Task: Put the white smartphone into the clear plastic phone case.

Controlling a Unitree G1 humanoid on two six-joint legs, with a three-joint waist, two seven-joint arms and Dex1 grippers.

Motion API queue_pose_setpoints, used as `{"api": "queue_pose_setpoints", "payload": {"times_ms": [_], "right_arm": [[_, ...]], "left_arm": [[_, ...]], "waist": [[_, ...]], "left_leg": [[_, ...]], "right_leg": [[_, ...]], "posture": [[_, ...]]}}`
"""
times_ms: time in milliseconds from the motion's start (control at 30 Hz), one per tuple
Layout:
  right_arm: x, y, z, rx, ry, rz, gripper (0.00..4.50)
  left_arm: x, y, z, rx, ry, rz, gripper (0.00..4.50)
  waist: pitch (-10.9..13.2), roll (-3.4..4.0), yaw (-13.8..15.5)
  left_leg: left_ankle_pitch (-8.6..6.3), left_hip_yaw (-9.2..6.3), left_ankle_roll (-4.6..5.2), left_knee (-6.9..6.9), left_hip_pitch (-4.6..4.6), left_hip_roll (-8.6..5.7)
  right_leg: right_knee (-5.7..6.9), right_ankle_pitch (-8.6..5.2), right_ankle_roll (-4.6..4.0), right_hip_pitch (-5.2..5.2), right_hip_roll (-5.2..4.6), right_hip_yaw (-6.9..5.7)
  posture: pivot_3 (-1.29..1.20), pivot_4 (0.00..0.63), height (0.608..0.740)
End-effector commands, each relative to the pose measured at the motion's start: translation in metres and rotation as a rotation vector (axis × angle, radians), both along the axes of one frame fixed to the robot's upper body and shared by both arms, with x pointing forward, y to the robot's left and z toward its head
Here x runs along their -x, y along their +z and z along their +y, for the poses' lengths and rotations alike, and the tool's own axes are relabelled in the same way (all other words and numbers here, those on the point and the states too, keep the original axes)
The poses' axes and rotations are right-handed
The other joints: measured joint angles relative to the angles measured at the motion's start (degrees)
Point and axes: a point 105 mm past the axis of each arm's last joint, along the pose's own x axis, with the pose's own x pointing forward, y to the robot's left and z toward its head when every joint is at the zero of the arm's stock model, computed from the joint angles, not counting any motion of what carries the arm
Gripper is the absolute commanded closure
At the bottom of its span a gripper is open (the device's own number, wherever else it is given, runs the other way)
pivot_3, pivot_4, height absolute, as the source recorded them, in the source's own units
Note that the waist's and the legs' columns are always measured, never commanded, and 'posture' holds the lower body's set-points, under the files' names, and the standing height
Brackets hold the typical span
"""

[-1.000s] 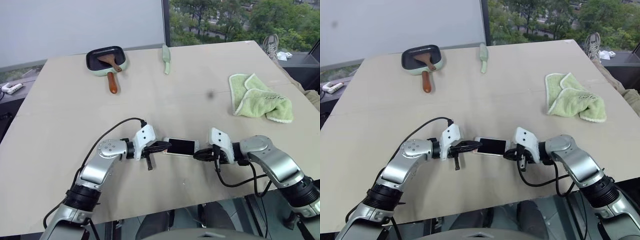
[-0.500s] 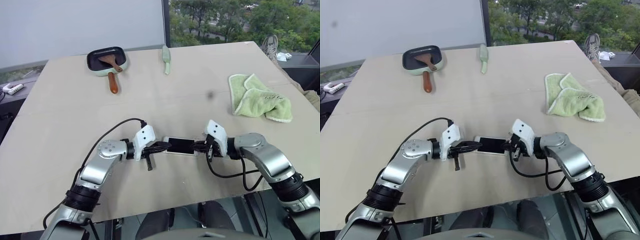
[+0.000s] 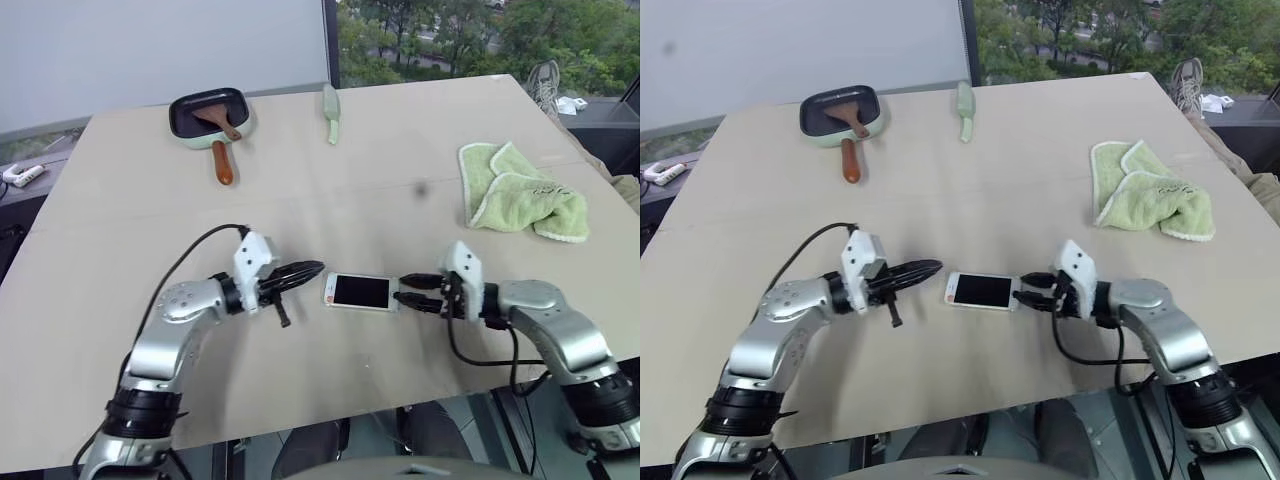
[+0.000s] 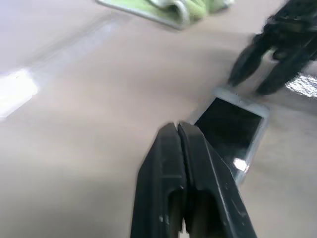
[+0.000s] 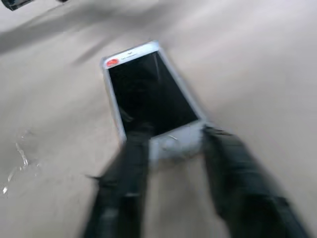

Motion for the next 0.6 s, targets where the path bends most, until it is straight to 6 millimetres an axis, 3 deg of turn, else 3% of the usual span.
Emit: {"api": "queue_pose_setpoints", "payload": {"times_ms": [33, 100, 200, 233, 267, 300, 400, 600], "right_arm": [[0.005, 0.018, -0.024, -0.031, -0.024, -0.075, 0.93], [0.009, 0.014, -0.044, -0.012, -0.062, -0.081, 0.05], [0.018, 0.011, -0.073, -0.006, -0.125, -0.078, 0.0], [0.021, 0.012, -0.082, -0.01, -0.152, -0.076, 0.0], [0.024, 0.013, -0.091, -0.011, -0.173, -0.074, 0.0], [0.028, 0.015, -0.098, -0.012, -0.187, -0.072, 0.0], [0.039, 0.019, -0.114, 0.011, -0.209, -0.059, 0.0], [0.046, 0.019, -0.124, 0.047, -0.198, -0.042, 0.0]], "left_arm": [[0.011, -0.002, 0.036, -0.075, 0.065, -0.011, 3.34], [0.018, -0.013, 0.055, -0.146, 0.102, 0.005, 2.48], [0.031, -0.018, 0.071, -0.179, 0.127, 0.035, 1.17], [0.035, -0.018, 0.075, -0.188, 0.132, 0.037, 0.52], [0.038, -0.017, 0.078, -0.197, 0.139, 0.037, 0.23], [0.041, -0.015, 0.08, -0.203, 0.145, 0.033, 0.04], [0.051, -0.008, 0.085, -0.207, 0.158, 0.028, 0.04], [0.058, -0.003, 0.09, -0.215, 0.183, 0.036, 0.04]], "waist": [[0.05, 0.0, 0.07], [0.1, 0.03, 0.16], [0.28, 0.02, 0.34], [0.29, 0.02, 0.33], [0.3, 0.03, 0.35], [0.31, 0.03, 0.35], [0.35, 0.04, 0.28], [0.38, 0.06, 0.13]], "left_leg": [[0.0, 0.0, 0.0, -0.03, 0.01, 0.01], [0.0, 0.0, 0.01, -0.05, -0.02, 0.01], [-0.01, 0.01, 0.02, -0.09, -0.03, 0.0], [-0.01, -0.03, 0.02, -0.09, -0.04, 0.01], [-0.01, -0.04, 0.02, -0.09, -0.01, 0.02], [-0.01, -0.04, 0.02, -0.1, -0.01, 0.02], [-0.02, -0.03, 0.03, -0.13, -0.04, 0.02], [-0.03, 0.05, 0.05, -0.16, 0.03, 0.12]], "right_leg": [[-0.03, 0.0, 0.0, 0.01, 0.0, 0.0], [-0.08, 0.0, 0.0, 0.01, 0.0, -0.02], [-0.23, 0.01, 0.01, 0.07, -0.02, -0.03], [-0.24, 0.01, 0.01, 0.09, -0.03, -0.07], [-0.24, 0.01, 0.01, 0.13, -0.04, -0.08], [-0.24, 0.0, 0.01, 0.13, -0.05, -0.08], [-0.29, 0.0, 0.01, 0.12, -0.05, -0.07], [-0.29, 0.0, 0.0, 0.13, -0.02, -0.03]], "posture": [[0.0, 0.15, 0.74], [0.0, 0.15, 0.74], [0.0, 0.15, 0.74], [0.0, 0.15, 0.74], [0.0, 0.15, 0.74], [0.0, 0.15, 0.74], [0.0, 0.15, 0.74], [0.0, 0.15, 0.74]]}}
